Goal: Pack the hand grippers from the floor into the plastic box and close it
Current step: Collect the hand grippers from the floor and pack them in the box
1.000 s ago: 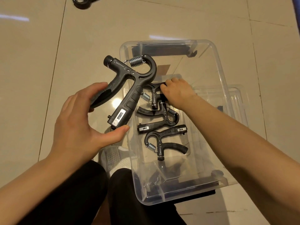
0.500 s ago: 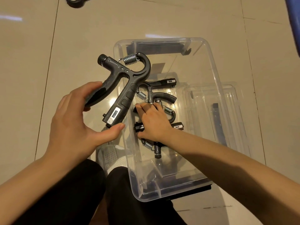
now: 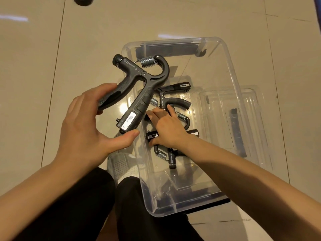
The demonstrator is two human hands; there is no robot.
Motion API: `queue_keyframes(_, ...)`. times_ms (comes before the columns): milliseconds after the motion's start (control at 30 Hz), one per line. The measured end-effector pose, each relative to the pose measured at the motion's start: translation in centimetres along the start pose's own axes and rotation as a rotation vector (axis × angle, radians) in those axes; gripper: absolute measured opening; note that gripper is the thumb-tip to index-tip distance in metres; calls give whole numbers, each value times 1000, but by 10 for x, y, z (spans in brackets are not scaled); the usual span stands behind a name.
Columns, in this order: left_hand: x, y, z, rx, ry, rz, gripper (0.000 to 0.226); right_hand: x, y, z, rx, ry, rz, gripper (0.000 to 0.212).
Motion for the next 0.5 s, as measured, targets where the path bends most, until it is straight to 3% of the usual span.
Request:
queue_keyframes(133, 0, 1, 1, 5, -1, 1, 84, -13, 4, 2, -70, -35, 2, 97)
queue_keyframes(200, 1, 1, 2, 6, -13, 4, 84, -37, 16, -6, -28, -102, -70, 83)
queue_keyframes(267, 1, 1, 3, 0, -20, 3, 84, -55, 35, -8, -41, 72, -89, 60)
queue_keyframes(333, 2, 2, 4, -4, -19, 5, 83, -46, 57, -2, -111, 326, 38, 47)
queue_keyframes(433, 3, 1, 4, 0, -11, 12, 83, 2, 81, 3, -76, 372, 335, 59)
queue_keyframes(500, 3, 2, 3, -1, -7, 17, 83, 15, 84, 4, -60, 442, 406, 61)
Point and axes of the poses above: each hand's wrist, its own y-axis away from the middle knuckle, its own x-axis out of the palm, z = x × y, the point moved 10 cm from there along -y, towards the middle knuckle, and after that the axes turned 15 degrees about -x, right-handed, at the moved point
